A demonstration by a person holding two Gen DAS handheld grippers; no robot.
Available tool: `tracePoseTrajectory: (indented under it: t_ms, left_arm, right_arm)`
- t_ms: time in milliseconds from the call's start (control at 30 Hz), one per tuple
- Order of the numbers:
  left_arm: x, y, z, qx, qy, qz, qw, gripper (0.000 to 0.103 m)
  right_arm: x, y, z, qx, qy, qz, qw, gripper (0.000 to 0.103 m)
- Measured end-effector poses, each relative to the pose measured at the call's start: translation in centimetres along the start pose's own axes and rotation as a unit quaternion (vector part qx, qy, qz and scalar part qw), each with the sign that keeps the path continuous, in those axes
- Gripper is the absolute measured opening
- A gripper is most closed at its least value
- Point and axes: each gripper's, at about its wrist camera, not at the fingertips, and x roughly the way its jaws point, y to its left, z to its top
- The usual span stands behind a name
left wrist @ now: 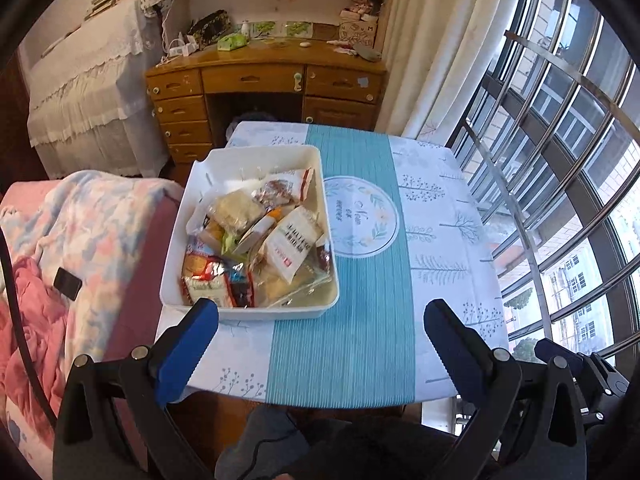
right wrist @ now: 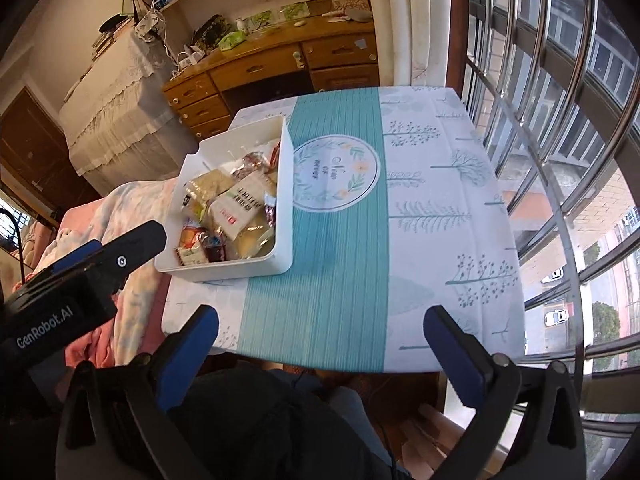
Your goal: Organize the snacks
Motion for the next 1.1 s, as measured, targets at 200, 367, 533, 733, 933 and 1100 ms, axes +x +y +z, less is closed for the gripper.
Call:
tracePoseTrajectory:
  t_ms: [200, 367, 533, 733, 933, 1100]
  left_arm:
    - [0.7, -0.7, 0.7, 0.004, 0.001, -0.007, 1.0000, 0.102]
    - [0.9, -0.7, 0.9, 0.002, 0.001, -0.006, 1.0000, 0.102]
    - [0.8, -0.7, 0.9, 0.003, 0.001, -0.006, 1.0000, 0.102]
    - [0.9, -0.5, 1.1, 0.004, 0.002, -0.007, 1.0000, 0.102]
    - [0.9, -0.5, 1.1, 0.004, 0.002, -0.010, 0.9999, 0.102]
    - [0.9, -0.5, 1.0, 0.004, 0.003, -0.011, 0.9999, 0.102]
  right_arm:
    - [0.7, -0.8, 0.6, 0.007, 0.008, -0.004, 1.000, 0.103]
    - [1.2, -0.8, 1.0, 0.005, 0.012, -0.004, 1.000, 0.103]
    - [1.4, -0.5, 1.1, 0.001, 0.017, -0.001, 1.000, 0.103]
    - [1.6, -0.4, 1.1, 0.002, 0.020, 0.000, 1.000, 0.103]
    - [1.7, -0.4, 1.0, 0.005, 0.023, -0.001, 1.000, 0.103]
    - [1.8, -0.4, 0.7, 0.007, 0.027, -0.001, 1.000, 0.103]
